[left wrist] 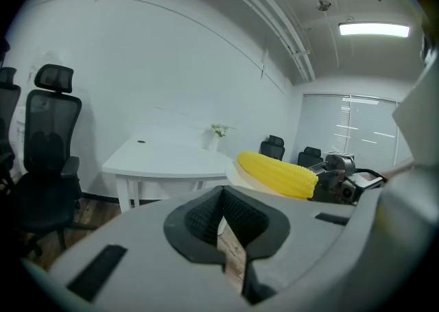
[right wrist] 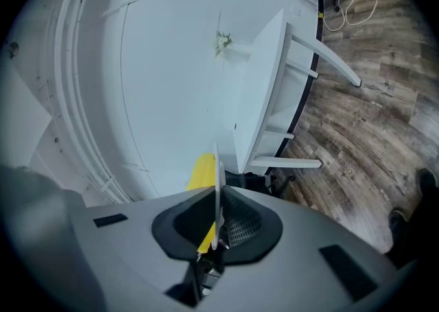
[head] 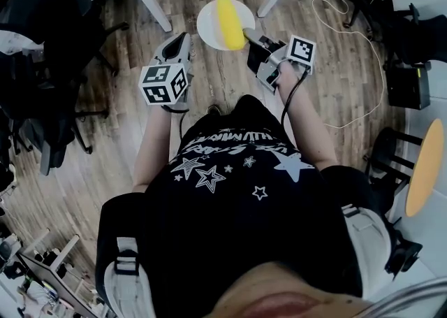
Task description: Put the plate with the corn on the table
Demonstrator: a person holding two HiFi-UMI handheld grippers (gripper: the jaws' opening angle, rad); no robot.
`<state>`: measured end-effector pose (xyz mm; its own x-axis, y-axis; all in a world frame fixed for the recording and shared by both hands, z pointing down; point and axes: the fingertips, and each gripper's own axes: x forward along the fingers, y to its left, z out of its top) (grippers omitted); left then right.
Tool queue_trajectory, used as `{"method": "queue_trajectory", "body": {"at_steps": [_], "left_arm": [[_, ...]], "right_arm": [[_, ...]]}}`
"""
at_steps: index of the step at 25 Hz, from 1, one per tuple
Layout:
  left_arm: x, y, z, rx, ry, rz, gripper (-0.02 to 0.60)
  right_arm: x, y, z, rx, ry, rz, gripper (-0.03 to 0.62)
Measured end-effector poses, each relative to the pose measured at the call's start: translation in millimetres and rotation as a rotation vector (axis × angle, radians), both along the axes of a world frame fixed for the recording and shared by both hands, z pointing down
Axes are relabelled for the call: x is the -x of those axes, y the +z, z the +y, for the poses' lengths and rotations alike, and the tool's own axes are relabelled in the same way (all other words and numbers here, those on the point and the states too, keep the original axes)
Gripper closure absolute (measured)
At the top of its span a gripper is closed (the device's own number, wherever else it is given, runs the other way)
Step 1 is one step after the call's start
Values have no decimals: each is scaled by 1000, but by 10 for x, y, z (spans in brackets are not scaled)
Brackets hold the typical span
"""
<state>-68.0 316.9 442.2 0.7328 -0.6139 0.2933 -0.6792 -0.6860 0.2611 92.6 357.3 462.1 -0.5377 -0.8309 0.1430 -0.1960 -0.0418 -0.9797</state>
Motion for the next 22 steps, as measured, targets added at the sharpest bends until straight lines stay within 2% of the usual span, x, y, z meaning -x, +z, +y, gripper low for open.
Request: {"method": "queue_trajectory", "body": {"at_steps": [8, 15, 22], "left_arm": [[189, 47, -104, 11, -29, -6, 575], [282, 107, -406, 21, -76, -22, 575], [89, 153, -864, 28, -91, -35, 575]], "right_arm": [[176, 44, -153, 2, -35, 2, 571], [225, 87, -560, -2, -74, -19, 571], [46, 169, -1102, 5, -112, -20, 569]]}}
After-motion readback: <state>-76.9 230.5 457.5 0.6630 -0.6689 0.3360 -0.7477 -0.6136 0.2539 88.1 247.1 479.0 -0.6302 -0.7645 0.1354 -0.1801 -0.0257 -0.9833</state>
